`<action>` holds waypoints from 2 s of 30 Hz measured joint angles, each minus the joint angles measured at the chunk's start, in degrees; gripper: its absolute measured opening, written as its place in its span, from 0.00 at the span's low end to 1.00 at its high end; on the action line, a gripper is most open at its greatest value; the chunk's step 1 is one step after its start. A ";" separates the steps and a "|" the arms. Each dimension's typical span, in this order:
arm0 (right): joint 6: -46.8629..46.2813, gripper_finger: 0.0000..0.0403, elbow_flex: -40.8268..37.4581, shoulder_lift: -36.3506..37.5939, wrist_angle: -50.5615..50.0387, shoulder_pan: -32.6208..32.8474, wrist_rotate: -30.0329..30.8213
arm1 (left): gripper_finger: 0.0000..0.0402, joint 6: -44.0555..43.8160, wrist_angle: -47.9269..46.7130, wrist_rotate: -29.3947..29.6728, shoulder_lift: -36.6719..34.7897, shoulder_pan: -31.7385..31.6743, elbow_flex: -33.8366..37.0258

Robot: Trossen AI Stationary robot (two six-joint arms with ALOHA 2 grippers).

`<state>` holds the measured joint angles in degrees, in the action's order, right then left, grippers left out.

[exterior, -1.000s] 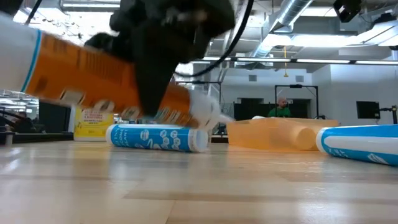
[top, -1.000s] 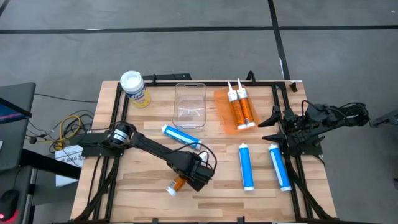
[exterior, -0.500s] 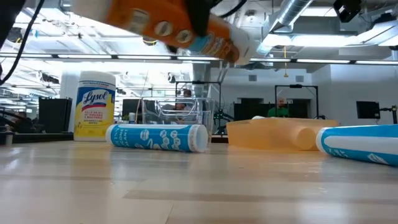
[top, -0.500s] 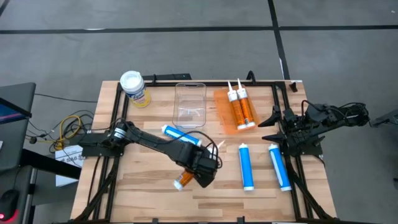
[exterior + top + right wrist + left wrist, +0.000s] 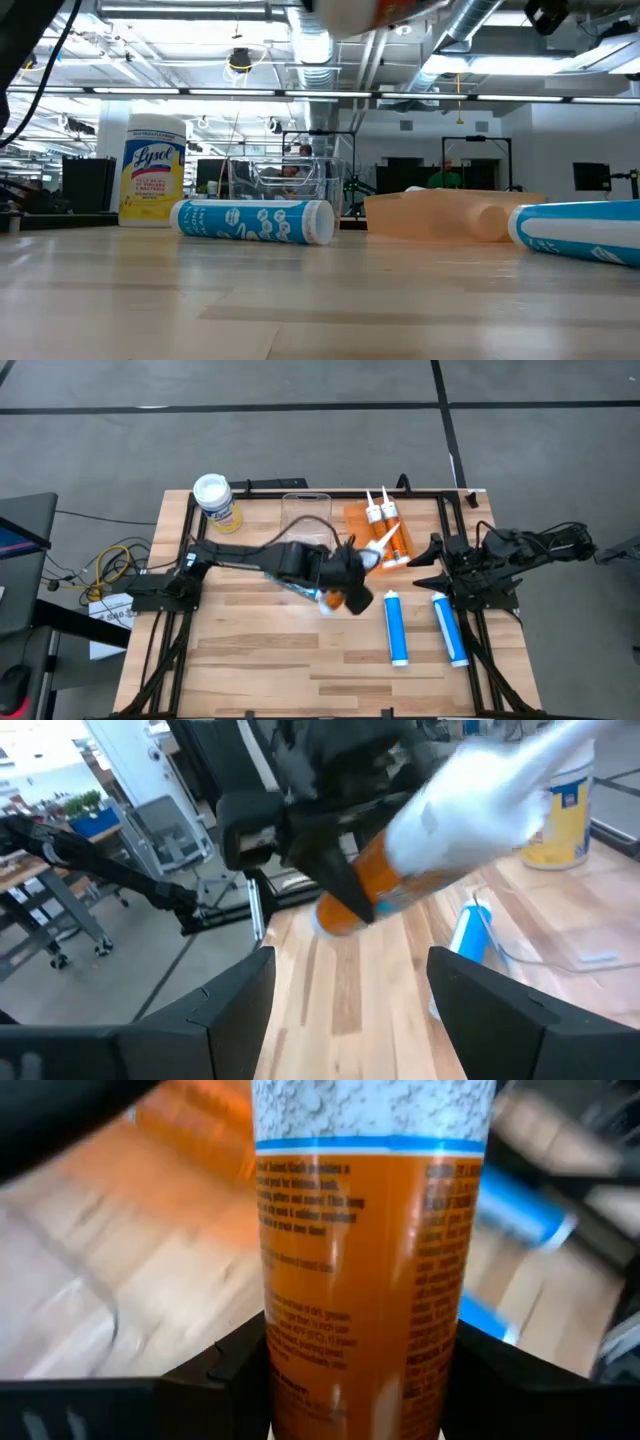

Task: Pick & place silicon tubes, Sealant and Lysol wipes
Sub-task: Put the orange sealant into the orange bin

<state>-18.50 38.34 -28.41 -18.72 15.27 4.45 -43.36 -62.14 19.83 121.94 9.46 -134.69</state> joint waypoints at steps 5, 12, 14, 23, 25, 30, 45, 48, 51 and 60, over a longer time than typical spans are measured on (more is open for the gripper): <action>-1.03 0.63 0.00 -1.85 3.09 -0.58 0.02 | 0.48 4.91 6.99 0.18 -1.60 -1.46 -0.33; -0.90 0.63 0.01 -2.72 7.36 -4.28 0.02 | 0.48 7.01 8.41 3.08 -2.47 -1.76 -0.32; -0.68 0.63 0.01 -2.70 9.86 -5.36 -0.02 | 0.48 7.95 9.25 3.04 -2.48 -1.76 -0.31; -0.53 0.63 0.01 -4.82 12.35 -8.65 -0.17 | 0.48 9.76 12.57 3.49 -2.48 -1.80 -0.31; -0.50 0.63 0.01 -5.89 13.85 -9.31 -0.20 | 0.48 10.31 12.95 3.39 -2.48 -1.80 -0.31; 1.95 0.64 0.01 -7.82 17.47 -10.43 -0.71 | 0.48 10.94 12.97 3.69 -2.48 -1.80 -0.31; 1.98 0.64 0.03 -8.49 22.05 -12.92 -3.04 | 0.48 12.30 12.98 4.48 -2.48 -1.95 -0.31; 1.98 0.64 0.03 -8.80 22.15 -12.92 -3.03 | 0.48 12.55 12.97 4.48 -2.48 -1.95 -0.31; 1.98 0.64 0.06 -9.20 22.74 -13.20 -3.02 | 0.48 12.68 13.03 4.48 -2.48 -1.95 -0.31; 1.98 0.64 0.12 -11.32 28.08 -15.10 -3.06 | 0.48 13.98 15.03 4.48 -2.48 -1.95 -0.31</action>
<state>-16.51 38.46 -39.74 9.36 0.16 1.39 -29.38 -47.11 24.31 119.46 7.51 -135.00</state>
